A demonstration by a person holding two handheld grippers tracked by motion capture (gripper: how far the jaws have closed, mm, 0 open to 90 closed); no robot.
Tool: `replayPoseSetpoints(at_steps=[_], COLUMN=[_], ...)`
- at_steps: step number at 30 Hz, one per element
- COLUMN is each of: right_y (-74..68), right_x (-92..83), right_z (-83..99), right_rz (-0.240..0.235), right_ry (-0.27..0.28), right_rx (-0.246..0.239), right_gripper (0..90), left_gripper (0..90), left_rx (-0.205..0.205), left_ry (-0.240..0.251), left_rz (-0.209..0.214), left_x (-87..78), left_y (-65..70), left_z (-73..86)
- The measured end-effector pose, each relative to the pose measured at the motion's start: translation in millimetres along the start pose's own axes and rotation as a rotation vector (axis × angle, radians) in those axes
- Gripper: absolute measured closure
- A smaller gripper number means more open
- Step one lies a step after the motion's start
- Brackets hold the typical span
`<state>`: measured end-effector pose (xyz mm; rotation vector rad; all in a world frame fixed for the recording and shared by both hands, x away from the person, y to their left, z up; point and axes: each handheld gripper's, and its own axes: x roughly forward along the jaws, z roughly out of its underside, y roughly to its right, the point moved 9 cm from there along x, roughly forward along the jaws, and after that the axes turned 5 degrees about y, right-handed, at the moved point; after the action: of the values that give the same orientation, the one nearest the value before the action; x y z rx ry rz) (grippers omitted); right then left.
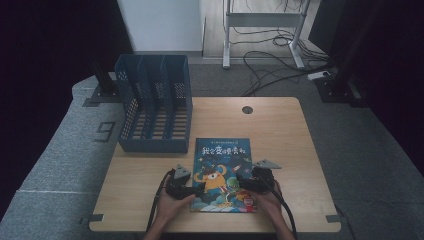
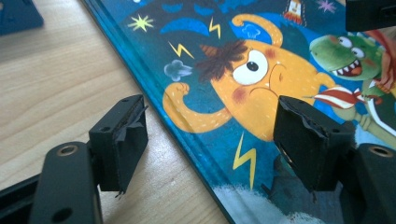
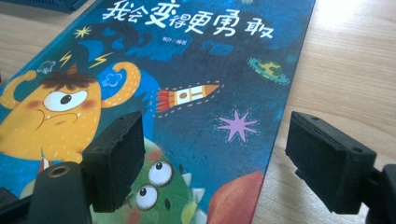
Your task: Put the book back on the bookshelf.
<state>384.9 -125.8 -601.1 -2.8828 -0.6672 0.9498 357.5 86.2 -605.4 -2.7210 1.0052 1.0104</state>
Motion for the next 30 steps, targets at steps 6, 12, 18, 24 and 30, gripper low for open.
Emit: replayPoseSetpoints(at_steps=[6,12,18,24,30], right_y=[-3.0,-2.6,-2.2,-2.1,-0.5], right_x=[3.4,4.9,4.7,4.5,2.2], right_z=[3.5,4.9,6.0,6.1,5.9], right_rz=[-0.013,-0.003,-0.001,0.005,0.017], right_ry=[-0.015,-0.021,-0.029,-0.027,-0.028], right_rx=[0.004,-0.002,-0.004,-0.005,0.000], right_gripper=[19.0,20.0,20.5,21.7,28.1], left_gripper=[25.9,25.7,23.6,24.4,27.7], left_rx=[-0.009,-0.008,-0.038,-0.030,-0.029], left_ry=[-0.005,-0.008,-0.012,-0.007,-0.004], left_rz=[-0.009,-0.015,-0.060,-0.017,-0.005], left_x=[3.2,5.3,3.4,5.9,7.6], left_y=[-0.8,0.2,-8.8,-2.0,2.2], left_z=[0.2,-0.6,-1.2,-2.4,-3.4])
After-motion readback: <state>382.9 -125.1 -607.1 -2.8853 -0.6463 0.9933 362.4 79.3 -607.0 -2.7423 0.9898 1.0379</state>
